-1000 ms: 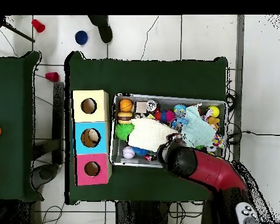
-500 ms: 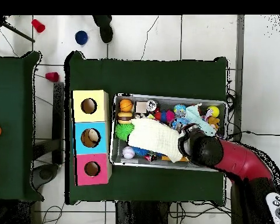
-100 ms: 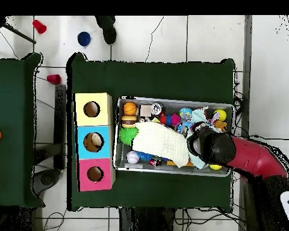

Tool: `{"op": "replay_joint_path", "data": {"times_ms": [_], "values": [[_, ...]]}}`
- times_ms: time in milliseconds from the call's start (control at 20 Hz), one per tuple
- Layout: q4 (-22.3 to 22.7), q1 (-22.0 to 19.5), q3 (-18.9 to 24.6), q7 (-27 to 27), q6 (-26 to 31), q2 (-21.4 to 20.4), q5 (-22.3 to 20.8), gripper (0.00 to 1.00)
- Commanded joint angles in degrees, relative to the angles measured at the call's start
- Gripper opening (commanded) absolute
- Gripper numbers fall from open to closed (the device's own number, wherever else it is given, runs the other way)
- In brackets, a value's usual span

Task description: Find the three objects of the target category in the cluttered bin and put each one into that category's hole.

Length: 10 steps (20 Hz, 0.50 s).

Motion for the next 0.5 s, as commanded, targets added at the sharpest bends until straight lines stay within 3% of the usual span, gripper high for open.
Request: {"op": "replay_joint_path", "data": {"times_ms": [50, 500], "values": [[-5.03, -3.06, 7.94, -17.18, 5.96, 4.62, -4.72, 1.00], [-7.11, -5.18, 8.12, -15.26, 5.28, 5.91, -7.05, 1.00]]}}
